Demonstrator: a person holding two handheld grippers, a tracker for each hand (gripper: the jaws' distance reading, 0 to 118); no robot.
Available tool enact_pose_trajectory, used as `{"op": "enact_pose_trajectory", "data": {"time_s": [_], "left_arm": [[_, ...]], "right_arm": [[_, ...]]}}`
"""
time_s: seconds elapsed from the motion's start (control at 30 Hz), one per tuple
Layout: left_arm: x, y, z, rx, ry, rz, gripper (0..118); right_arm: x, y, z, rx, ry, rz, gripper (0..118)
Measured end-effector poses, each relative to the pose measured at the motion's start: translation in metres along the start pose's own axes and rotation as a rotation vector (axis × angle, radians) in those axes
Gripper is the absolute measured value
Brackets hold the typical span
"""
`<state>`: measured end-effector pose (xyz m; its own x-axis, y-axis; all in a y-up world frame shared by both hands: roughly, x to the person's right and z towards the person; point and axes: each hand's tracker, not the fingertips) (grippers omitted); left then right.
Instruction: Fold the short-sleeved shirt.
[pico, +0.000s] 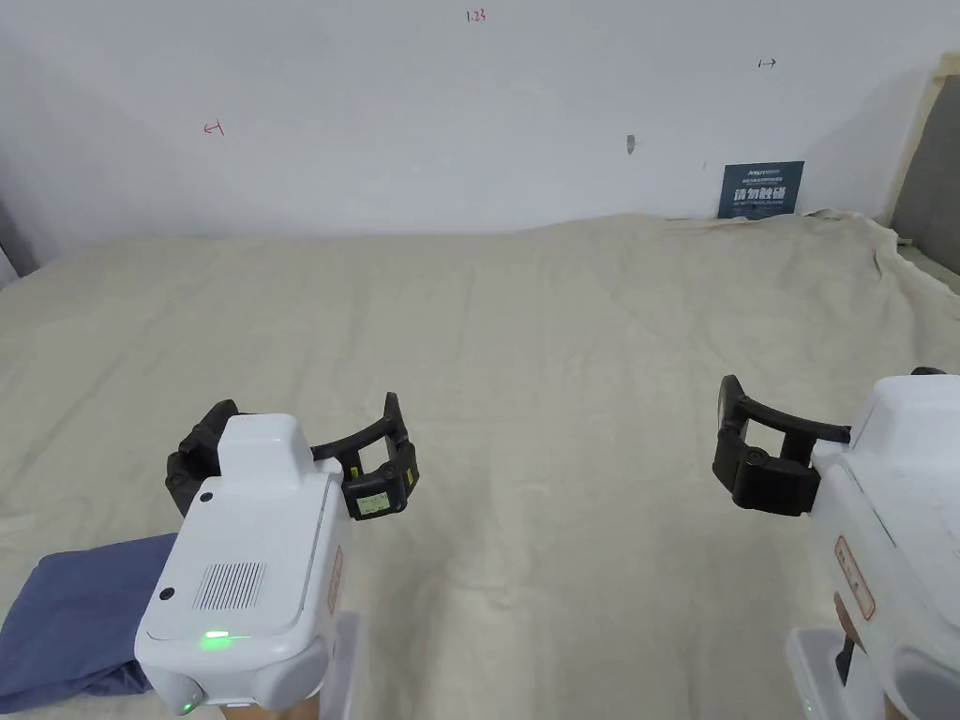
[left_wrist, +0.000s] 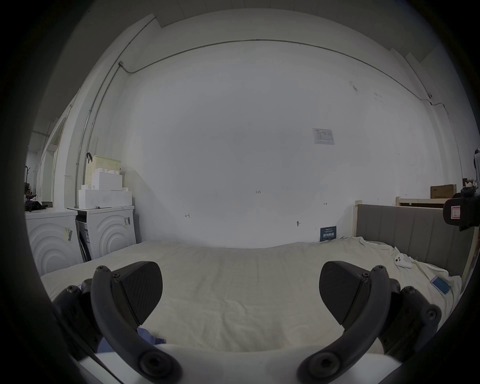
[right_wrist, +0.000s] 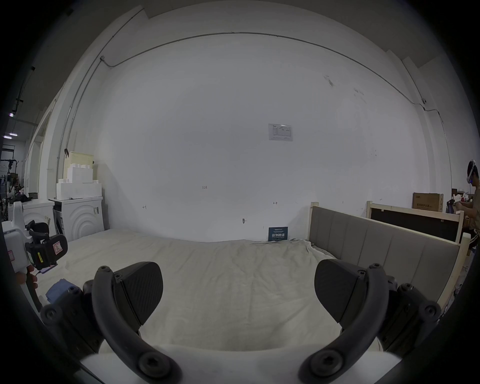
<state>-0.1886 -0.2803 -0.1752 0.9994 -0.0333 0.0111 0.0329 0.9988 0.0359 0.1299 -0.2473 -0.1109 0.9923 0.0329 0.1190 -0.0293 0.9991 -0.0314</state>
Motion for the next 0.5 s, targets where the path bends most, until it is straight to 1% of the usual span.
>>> {"op": "enact_pose_trajectory", "data": {"time_s": [0.5], "left_arm": [[-0.0022, -0.0028, 0.0016, -0.007, 0.004, 0.003, 118]], "right_arm": [[0.0038, -0.0034, -0.0029, -0.004, 0.002, 0.004, 116]]}}
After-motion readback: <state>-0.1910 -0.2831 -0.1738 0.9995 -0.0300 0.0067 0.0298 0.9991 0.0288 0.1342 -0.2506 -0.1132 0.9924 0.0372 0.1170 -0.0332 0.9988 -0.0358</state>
